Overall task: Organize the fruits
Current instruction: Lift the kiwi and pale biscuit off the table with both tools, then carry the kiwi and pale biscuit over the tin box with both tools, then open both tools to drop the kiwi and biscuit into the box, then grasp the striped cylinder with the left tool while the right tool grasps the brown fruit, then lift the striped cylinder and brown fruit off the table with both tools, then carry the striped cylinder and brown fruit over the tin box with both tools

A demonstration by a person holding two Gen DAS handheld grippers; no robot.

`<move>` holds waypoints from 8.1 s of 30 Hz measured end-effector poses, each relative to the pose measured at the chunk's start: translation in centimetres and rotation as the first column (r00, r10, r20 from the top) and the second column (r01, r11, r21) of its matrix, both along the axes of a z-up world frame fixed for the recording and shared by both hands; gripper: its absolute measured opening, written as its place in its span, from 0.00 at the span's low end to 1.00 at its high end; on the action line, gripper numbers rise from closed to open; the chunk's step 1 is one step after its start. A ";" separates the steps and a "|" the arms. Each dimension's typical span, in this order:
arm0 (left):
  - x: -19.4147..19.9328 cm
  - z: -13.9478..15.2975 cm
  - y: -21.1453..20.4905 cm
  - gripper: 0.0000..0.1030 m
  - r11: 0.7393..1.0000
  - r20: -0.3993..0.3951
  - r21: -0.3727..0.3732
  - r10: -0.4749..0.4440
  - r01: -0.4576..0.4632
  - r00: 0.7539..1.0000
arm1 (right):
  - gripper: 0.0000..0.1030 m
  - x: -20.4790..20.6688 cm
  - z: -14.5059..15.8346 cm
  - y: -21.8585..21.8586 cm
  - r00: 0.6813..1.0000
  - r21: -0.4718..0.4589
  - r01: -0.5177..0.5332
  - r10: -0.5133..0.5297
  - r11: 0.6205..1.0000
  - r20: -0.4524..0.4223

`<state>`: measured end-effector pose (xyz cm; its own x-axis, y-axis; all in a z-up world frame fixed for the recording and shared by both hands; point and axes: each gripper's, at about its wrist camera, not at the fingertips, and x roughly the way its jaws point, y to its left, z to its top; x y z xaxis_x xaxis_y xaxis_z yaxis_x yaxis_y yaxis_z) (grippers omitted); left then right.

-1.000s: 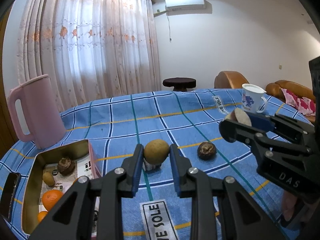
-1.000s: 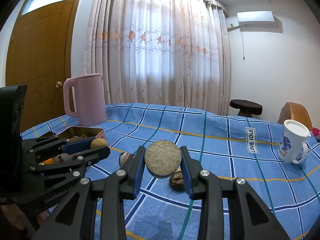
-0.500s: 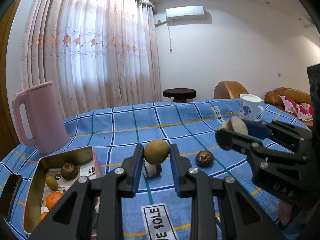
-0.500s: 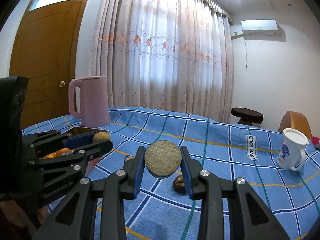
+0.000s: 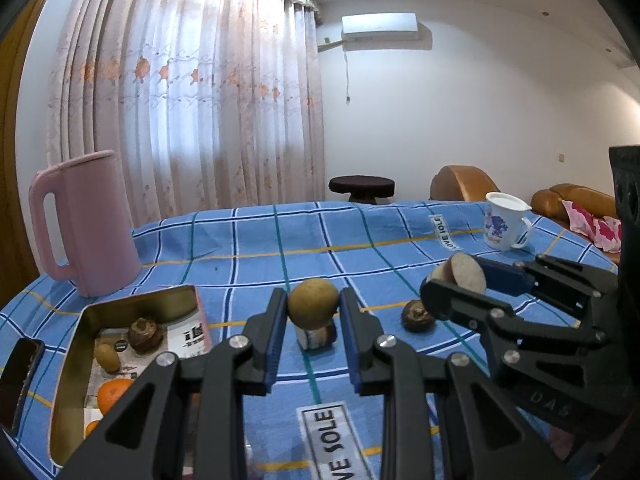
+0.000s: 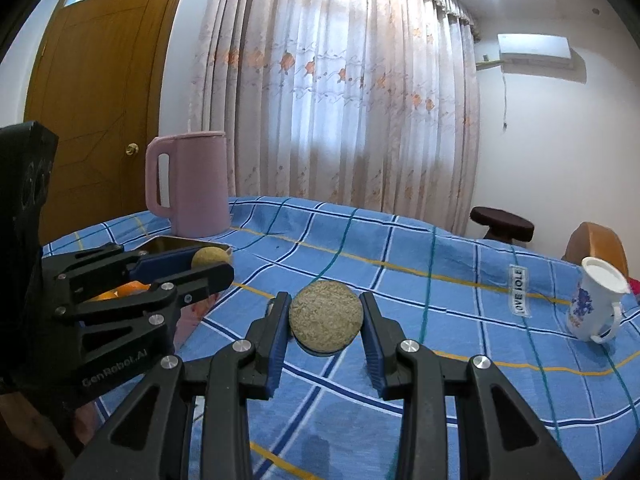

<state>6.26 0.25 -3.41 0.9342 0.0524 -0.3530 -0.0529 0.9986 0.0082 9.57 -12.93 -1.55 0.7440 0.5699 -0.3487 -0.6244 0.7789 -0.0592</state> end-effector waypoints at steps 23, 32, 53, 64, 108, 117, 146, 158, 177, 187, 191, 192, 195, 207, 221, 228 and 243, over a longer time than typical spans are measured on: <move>-2.2 0.1 13.3 0.27 0.963 -0.138 -0.058 0.254 -0.264 0.957 | 0.35 -0.6 1.8 14.9 0.954 -0.030 -0.285 0.281 0.958 -0.104; -2.0 -1.7 15.2 0.27 0.954 -0.201 -0.075 0.271 -0.291 0.941 | 0.35 -0.7 -0.3 17.8 0.932 -0.085 -0.336 0.317 0.938 -0.177; -2.9 0.5 12.0 0.87 0.961 -0.139 -0.063 0.260 -0.271 0.955 | 0.63 0.5 0.3 12.6 0.938 -0.045 -0.301 0.287 0.953 -0.193; 1.9 0.5 2.4 0.94 0.997 -0.164 -0.030 0.068 -0.074 0.984 | 0.63 5.8 -0.6 1.6 0.975 -0.135 0.092 -0.116 0.987 -0.188; 11.8 -5.0 0.0 0.38 0.991 -0.464 -0.128 -0.037 -0.026 0.885 | 0.40 10.6 -4.8 0.0 0.893 -0.136 0.077 -0.129 0.988 -0.431; 10.3 -3.8 -0.4 0.38 0.992 -0.382 -0.129 -0.054 0.004 0.923 | 0.40 10.0 -4.2 -0.4 0.911 -0.111 0.095 -0.132 0.989 -0.392; 7.3 -1.7 -1.0 0.38 0.999 -0.203 -0.042 0.009 -0.018 0.979 | 0.40 7.8 -2.2 -1.6 0.961 -0.030 0.111 -0.115 0.993 -0.253; 6.6 -1.3 -1.5 0.38 1.000 -0.160 -0.011 0.021 -0.024 0.987 | 0.40 7.0 -1.8 -1.9 0.971 -0.010 0.109 -0.109 0.994 -0.211; 5.0 -0.7 -1.5 0.38 0.999 -0.079 0.000 0.043 -0.043 0.996 | 0.40 5.5 -1.0 -2.5 0.986 0.027 0.115 -0.111 0.993 -0.122; 4.0 -0.4 -1.5 0.38 0.999 -0.036 0.002 0.049 -0.049 0.998 | 0.40 4.6 -0.6 -2.7 0.991 0.045 0.117 -0.114 0.992 -0.067; 3.8 -0.3 -1.5 0.38 0.999 -0.022 -0.001 0.050 -0.050 0.999 | 0.40 4.2 -0.5 -2.8 0.992 0.055 0.119 -0.116 0.991 -0.050; 3.6 -0.3 -1.5 0.38 0.999 -0.015 -0.003 0.051 -0.051 0.999 | 0.40 4.2 -0.5 -2.9 0.992 0.055 0.119 -0.117 0.991 -0.046; 3.2 -0.1 -1.4 0.38 0.999 0.003 -0.004 0.053 -0.053 0.999 | 0.40 4.1 -0.4 -2.7 0.992 0.048 0.121 -0.119 0.991 -0.040; 2.9 -0.1 -0.4 0.38 0.999 -0.016 -0.034 0.041 -0.042 0.999 | 0.40 4.6 -0.7 -1.7 0.992 0.024 0.099 -0.097 0.995 -0.086; -1.1 0.9 5.5 0.38 0.993 -0.087 -0.078 0.086 -0.093 0.992 | 0.40 2.9 2.1 4.7 0.988 0.072 -0.075 0.084 0.995 -0.130; -3.1 1.3 10.6 0.38 0.977 -0.117 -0.046 0.201 -0.207 0.973 | 0.40 1.3 2.9 10.9 0.966 0.068 -0.209 0.217 0.976 -0.139; -3.0 -1.4 15.4 0.38 0.953 -0.227 -0.045 0.282 -0.299 0.932 | 0.40 1.0 -0.5 17.3 0.925 -0.002 -0.303 0.294 0.953 -0.240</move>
<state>3.27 15.66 -4.83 0.7834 0.2744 -0.5576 -0.3461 0.9379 -0.0248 10.61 4.34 -2.04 0.4364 0.7355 -0.5182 -0.8273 0.5545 0.0904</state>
